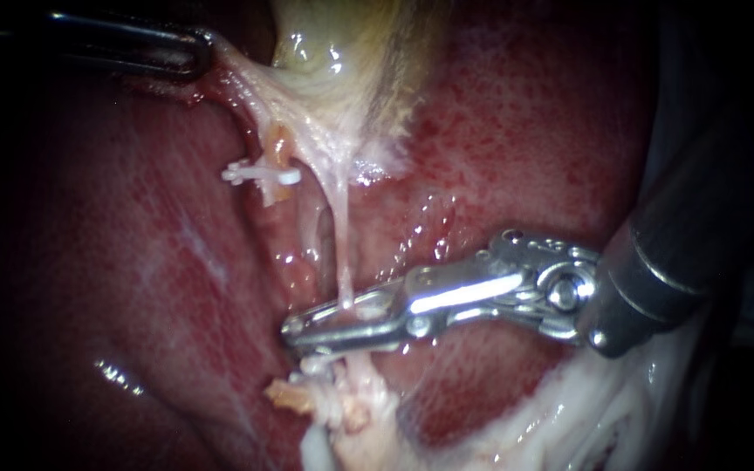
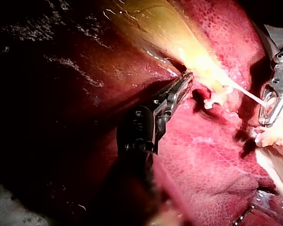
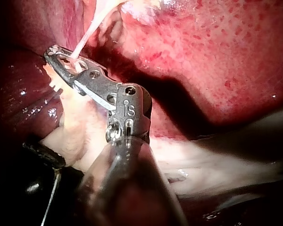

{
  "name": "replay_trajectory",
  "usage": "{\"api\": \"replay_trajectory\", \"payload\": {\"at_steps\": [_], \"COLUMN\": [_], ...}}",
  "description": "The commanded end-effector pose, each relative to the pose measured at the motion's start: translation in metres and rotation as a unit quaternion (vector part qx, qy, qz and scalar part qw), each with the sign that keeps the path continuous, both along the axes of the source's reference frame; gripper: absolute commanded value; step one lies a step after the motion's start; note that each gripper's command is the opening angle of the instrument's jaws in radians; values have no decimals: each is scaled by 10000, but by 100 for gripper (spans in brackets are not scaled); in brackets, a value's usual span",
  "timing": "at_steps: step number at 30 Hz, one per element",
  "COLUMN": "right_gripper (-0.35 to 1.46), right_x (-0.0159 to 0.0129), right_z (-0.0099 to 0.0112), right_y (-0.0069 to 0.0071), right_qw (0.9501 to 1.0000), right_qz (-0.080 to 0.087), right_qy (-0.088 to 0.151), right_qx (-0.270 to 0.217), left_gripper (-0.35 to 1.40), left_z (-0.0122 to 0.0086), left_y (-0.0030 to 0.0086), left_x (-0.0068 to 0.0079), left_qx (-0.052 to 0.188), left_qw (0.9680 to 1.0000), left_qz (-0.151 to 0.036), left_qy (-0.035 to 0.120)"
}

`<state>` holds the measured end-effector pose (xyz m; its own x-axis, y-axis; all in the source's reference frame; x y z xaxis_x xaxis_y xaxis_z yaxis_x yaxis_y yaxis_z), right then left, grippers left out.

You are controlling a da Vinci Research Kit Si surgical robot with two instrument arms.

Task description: Clipping second clip right tube

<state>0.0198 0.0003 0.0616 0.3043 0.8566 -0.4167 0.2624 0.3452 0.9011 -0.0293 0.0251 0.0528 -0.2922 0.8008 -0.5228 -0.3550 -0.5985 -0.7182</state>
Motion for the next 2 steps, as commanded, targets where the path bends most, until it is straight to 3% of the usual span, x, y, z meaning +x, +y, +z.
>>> {"api": "replay_trajectory", "payload": {"at_steps": [1,2], "right_gripper": [-35,-35], "right_x": [-1,0], "right_z": [0,0], "right_y": [0,0], "right_qw": [10000,10000], "right_qz": [-5,-5], "right_qy": [-11,-11], "right_qx": [26,26], "left_gripper": [-35,-35], "left_z": [1,1], "left_y": [0,-1], "left_x": [-1,-1], "left_qx": [-9,-11], "left_qw": [10000,10000], "left_qz": [0,-1], "left_qy": [-2,0]}}
